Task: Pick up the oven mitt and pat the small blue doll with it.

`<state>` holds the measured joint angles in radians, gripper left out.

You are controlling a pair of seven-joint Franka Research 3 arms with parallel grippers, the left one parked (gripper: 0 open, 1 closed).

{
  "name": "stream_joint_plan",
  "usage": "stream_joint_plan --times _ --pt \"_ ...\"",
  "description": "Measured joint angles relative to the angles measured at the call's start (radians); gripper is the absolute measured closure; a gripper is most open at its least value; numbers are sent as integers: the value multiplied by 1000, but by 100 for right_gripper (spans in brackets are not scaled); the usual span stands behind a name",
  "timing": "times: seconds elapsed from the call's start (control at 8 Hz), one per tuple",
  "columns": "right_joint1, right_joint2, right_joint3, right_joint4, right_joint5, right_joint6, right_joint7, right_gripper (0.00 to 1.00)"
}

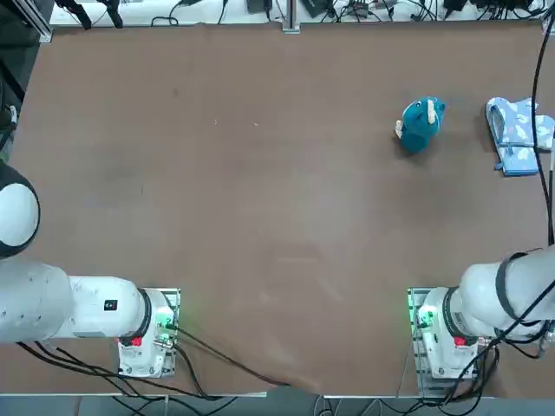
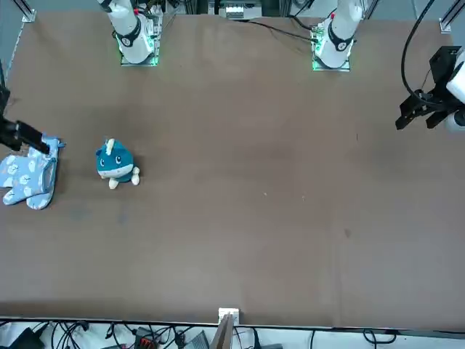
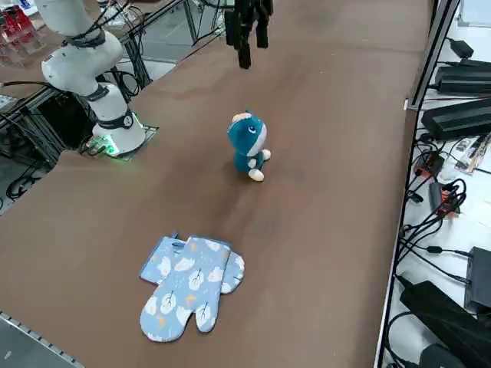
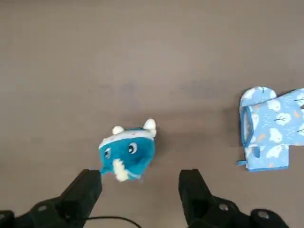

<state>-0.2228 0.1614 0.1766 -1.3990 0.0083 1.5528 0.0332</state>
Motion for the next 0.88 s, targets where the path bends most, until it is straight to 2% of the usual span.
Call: stream_joint_plan --times 0.25,0.62,0.88 --pt "45 -52 -27 -24 24 -19 1 0" --pt "93 -151 -74 -132 24 -5 -17 0" --pt "100 -211 -90 -199 24 16 -67 0"
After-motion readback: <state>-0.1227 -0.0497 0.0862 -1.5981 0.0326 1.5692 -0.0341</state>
